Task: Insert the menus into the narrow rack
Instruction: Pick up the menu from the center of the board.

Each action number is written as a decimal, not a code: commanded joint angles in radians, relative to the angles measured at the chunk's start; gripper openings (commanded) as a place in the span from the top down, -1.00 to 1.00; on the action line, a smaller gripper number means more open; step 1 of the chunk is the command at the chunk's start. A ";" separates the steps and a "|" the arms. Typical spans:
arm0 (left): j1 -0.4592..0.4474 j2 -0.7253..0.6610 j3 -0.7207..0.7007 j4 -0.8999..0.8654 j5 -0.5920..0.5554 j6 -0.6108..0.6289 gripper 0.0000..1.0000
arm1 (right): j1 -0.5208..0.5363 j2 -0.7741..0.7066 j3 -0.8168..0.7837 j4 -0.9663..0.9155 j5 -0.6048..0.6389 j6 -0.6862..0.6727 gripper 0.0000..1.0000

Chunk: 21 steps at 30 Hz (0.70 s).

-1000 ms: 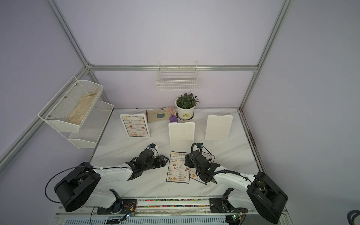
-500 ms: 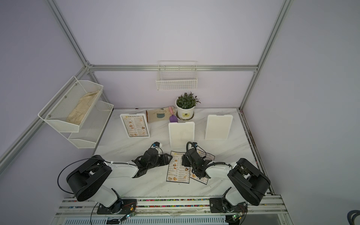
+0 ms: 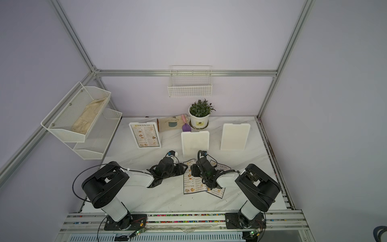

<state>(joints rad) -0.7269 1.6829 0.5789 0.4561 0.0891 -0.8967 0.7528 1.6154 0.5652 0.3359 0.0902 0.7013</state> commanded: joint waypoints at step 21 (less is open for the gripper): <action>0.001 -0.350 -0.206 0.078 -0.035 0.037 -0.36 | 0.004 -0.217 -0.006 -0.095 -0.092 -0.021 0.48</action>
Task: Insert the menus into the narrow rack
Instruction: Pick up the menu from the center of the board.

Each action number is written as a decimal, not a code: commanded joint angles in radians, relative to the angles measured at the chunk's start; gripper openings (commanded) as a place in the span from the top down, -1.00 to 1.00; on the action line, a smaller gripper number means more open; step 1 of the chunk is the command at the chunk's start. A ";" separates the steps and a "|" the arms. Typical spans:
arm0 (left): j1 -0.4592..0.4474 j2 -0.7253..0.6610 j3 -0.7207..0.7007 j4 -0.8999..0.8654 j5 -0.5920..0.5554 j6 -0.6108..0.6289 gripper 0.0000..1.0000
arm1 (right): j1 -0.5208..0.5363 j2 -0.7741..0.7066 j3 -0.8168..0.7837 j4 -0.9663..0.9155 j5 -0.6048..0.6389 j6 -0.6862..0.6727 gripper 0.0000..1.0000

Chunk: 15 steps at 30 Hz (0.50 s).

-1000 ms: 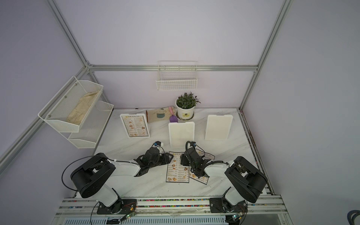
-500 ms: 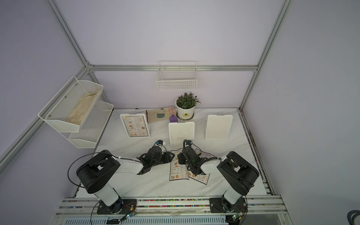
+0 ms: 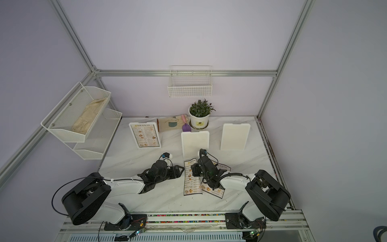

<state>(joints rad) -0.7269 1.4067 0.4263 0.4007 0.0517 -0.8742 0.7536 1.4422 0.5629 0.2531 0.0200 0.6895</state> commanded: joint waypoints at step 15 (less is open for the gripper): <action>0.011 -0.265 -0.173 0.282 0.070 0.090 -0.61 | 0.009 -0.219 -0.020 0.115 -0.119 -0.033 0.55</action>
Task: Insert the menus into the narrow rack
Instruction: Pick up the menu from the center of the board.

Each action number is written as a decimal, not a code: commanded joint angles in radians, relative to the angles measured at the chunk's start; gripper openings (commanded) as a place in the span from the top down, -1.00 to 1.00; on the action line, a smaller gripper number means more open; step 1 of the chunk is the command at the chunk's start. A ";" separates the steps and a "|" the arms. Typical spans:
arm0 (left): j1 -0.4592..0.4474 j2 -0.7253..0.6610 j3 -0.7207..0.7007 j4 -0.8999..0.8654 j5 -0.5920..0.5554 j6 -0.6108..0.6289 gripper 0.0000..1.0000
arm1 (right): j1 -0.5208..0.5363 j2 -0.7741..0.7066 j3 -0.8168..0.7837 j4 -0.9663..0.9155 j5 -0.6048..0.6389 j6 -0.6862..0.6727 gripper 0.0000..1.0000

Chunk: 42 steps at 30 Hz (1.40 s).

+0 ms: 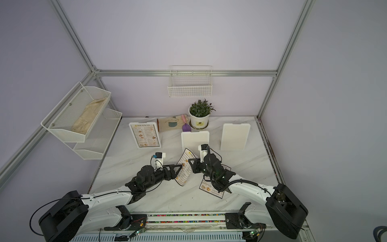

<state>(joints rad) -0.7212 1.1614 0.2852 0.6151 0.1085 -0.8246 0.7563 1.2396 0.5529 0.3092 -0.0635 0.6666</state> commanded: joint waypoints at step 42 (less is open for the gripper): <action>0.137 -0.094 0.005 -0.001 0.253 0.262 0.58 | 0.050 0.026 0.078 0.085 -0.108 -0.164 0.76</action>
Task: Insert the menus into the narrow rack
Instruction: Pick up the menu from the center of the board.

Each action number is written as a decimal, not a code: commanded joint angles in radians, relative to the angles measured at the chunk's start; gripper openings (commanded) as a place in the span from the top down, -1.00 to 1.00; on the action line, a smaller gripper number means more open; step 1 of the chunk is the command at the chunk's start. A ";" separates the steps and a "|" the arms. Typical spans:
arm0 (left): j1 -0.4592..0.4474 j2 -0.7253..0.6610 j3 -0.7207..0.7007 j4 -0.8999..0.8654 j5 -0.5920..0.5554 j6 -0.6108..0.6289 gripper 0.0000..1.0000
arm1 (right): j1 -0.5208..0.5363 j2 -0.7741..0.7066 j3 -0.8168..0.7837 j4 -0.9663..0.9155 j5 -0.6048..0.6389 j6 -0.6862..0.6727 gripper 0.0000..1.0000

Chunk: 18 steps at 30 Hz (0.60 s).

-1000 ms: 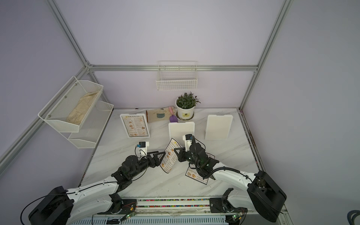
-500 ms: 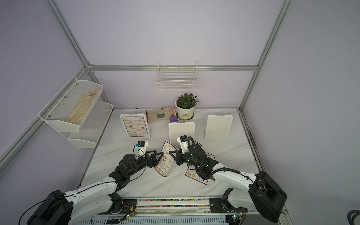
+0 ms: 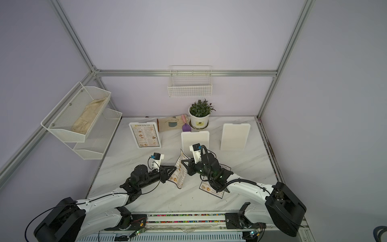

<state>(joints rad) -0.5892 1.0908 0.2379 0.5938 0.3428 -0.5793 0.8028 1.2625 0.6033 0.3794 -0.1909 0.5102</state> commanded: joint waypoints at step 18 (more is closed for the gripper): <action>0.019 -0.033 0.066 0.001 0.029 0.085 -0.14 | 0.005 -0.060 -0.017 0.123 -0.157 -0.048 0.80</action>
<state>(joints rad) -0.5766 1.0737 0.2394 0.5594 0.3473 -0.5278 0.8032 1.2209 0.5983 0.4397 -0.2985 0.4847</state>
